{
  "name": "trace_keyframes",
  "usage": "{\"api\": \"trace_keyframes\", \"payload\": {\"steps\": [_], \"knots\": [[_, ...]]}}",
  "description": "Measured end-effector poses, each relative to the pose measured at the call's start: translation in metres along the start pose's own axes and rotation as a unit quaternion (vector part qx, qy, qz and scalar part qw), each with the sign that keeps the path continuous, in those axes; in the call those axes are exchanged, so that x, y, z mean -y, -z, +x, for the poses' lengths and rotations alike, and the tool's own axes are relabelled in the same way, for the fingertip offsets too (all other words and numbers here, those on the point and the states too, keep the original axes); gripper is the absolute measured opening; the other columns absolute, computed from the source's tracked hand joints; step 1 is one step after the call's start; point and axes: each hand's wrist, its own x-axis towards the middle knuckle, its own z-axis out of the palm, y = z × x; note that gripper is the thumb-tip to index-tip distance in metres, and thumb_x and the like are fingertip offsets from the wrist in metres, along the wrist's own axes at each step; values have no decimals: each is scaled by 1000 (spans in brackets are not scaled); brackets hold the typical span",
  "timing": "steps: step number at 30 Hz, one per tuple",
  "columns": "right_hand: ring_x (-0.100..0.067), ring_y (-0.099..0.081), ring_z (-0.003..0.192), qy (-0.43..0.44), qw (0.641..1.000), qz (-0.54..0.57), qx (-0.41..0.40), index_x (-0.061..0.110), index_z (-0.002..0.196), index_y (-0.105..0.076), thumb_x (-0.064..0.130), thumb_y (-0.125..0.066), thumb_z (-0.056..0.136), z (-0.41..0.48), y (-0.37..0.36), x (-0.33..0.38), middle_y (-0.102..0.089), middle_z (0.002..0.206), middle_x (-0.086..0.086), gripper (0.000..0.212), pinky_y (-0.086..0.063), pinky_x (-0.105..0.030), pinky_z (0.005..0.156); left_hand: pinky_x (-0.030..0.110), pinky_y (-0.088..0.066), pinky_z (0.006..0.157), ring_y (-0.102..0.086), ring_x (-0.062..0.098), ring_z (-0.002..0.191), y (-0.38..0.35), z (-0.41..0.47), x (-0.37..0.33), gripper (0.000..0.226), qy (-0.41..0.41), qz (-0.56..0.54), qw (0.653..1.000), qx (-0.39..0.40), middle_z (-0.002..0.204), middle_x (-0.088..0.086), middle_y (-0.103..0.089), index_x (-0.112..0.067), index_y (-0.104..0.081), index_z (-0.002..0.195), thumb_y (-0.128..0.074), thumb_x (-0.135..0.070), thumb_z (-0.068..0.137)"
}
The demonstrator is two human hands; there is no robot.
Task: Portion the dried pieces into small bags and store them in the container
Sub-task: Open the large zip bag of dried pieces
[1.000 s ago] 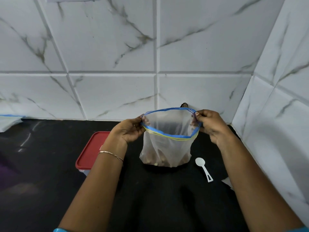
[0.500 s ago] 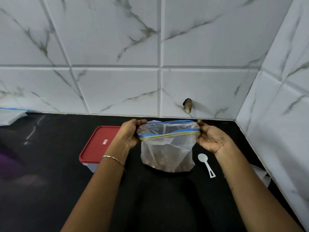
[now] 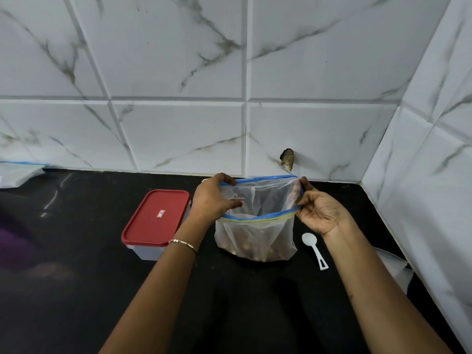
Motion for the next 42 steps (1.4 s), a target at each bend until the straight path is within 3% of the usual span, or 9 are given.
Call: {"api": "trace_keyframes", "payload": {"steps": [4,9,13,18,23,30,35,38,42], "knots": [[-10,-64,54,22,999,6,-24,7,75,-58,-26,-22,71,7,1,-2,-64,73,-9,49,-57,-22,55,22,-36,75,-53,16,94,-3,0,3,17,-10,45,997,-56,112,6,-60,-18,-68,102,-71,-21,86],[-16,-58,76,135,940,-311,-45,8,77,-65,-16,-26,79,6,4,0,-65,84,-7,46,-48,-24,73,20,-31,87,-48,21,114,-1,5,12,23,-17,51,994,-92,116,5,-51,-13,-72,103,-64,-31,92],[-9,-57,85,173,814,-554,-23,13,93,-71,-1,-53,88,0,6,-5,-66,100,-3,23,-42,-15,68,30,-32,91,-43,26,113,-1,6,11,25,-51,146,979,-129,113,4,-57,-17,-75,102,-60,-36,94],[-15,-48,102,313,534,-784,-49,21,105,-67,21,-80,76,0,15,-11,-42,114,1,32,-36,-18,85,34,-40,78,-55,28,97,-4,3,3,23,-132,204,959,-144,95,9,-67,-9,-73,99,-55,-24,97],[-18,-56,89,384,403,-827,-82,14,106,-63,25,-74,82,-3,10,-16,-50,112,-3,28,-47,-27,74,28,-34,68,-59,28,86,-4,6,1,23,-107,165,971,-134,93,14,-66,-2,-66,93,-51,-18,99],[-27,-59,83,431,390,-807,-108,7,95,-66,17,-50,98,23,-10,-6,-55,116,-7,18,-45,-35,64,26,-39,73,-62,29,96,-2,32,3,19,-8,17,993,-117,102,12,-70,-7,-69,101,-52,-13,96],[-25,-50,75,467,342,-805,-129,15,91,-61,13,-45,97,37,-22,3,-64,88,-3,17,-26,-29,55,27,-43,75,-58,24,89,3,58,2,21,47,-100,989,-101,101,10,-67,-8,-67,99,-47,-7,95],[-25,-44,66,467,359,-797,-133,17,97,-58,21,-40,100,40,-22,6,-62,85,-5,19,-19,-29,49,30,-42,71,-54,22,80,3,65,5,18,58,-177,979,-78,89,14,-63,-7,-63,90,-47,-8,98],[-34,-62,79,421,397,-811,-78,13,108,-59,24,-47,100,48,-8,1,-68,87,-13,18,-32,-31,59,30,-46,75,-56,21,84,-9,61,19,16,80,-190,977,-57,95,11,-63,-6,-63,101,-48,-5,97]]}}
